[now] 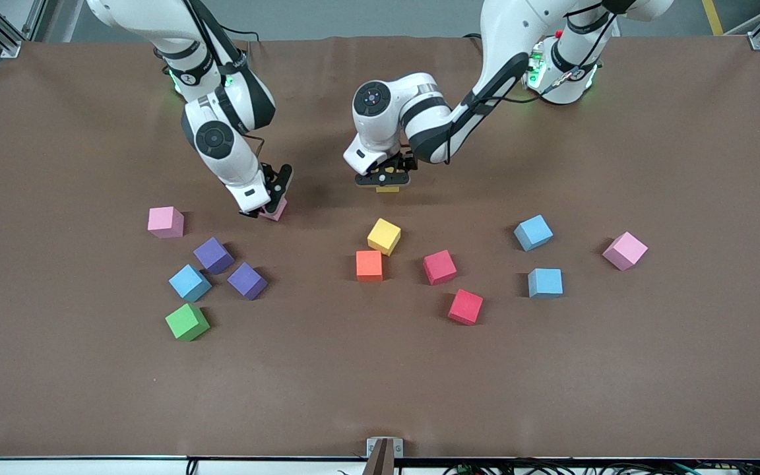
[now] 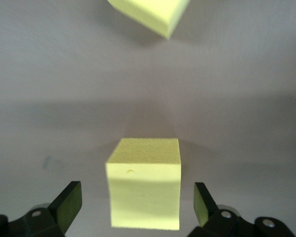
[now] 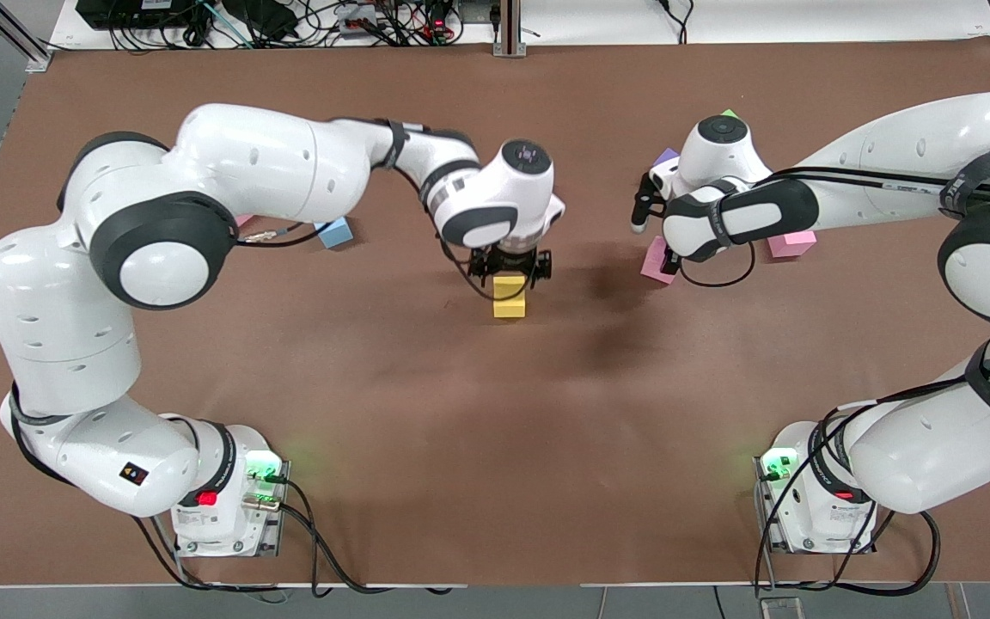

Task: Arrange 11 blocks into digit 3
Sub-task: 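Lift the yellow cube with the left gripper while the right gripper grasps pink, then place the yellow cube with the left gripper while the right gripper sets pink beside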

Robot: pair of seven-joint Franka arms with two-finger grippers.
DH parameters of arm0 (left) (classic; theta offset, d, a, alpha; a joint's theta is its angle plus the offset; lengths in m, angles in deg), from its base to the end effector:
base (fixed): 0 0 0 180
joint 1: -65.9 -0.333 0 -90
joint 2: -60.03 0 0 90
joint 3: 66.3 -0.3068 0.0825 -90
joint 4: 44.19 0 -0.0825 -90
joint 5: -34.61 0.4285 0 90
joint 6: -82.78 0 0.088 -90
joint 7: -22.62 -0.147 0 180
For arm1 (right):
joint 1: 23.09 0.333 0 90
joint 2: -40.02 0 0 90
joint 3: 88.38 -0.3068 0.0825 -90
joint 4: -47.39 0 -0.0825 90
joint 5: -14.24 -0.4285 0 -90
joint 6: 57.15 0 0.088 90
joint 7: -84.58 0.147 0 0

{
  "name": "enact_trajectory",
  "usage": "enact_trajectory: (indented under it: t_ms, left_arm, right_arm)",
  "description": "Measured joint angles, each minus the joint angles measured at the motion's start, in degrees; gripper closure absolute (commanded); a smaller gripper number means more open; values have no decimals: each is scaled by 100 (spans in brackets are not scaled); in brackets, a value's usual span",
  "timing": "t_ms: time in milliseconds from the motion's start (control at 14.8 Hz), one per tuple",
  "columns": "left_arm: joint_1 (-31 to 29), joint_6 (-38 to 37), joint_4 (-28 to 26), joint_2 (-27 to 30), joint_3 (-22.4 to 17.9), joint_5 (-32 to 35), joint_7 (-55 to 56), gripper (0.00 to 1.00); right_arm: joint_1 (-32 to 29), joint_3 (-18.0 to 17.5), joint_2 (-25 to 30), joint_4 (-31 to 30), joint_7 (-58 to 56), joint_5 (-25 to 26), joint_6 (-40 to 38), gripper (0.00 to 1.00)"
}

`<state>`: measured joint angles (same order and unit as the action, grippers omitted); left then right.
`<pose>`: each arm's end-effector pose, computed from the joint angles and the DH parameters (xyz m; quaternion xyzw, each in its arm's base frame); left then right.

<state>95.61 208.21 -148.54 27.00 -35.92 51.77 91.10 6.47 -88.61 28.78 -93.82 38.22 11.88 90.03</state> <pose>0.3473 -0.5587 0.1692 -0.9981 -0.0056 0.0472 0.0394 0.4218 0.2419 0.1216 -0.7972 -0.6019 0.0439 0.0173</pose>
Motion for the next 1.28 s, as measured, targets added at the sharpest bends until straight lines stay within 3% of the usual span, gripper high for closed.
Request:
enact_trajectory:
  t_ms: [202,675,1012,1282]
  left_arm:
    - [-48,-443,539,104,-16,-264,82,0]
    - [-600,-442,1007,-190,-84,-320,995,0]
    - [-765,674,1054,-665,-89,-321,2414,0]
    - [-778,1015,1112,-973,-87,-324,3122,0]
  right_arm:
    - [435,-4,74,2,-80,0,41,84]
    - [1545,-3,13,4,74,-8,419,84]
    - [2107,16,-349,311,781,-8,443,83]
    - [2255,19,-668,830,1017,-8,230,83]
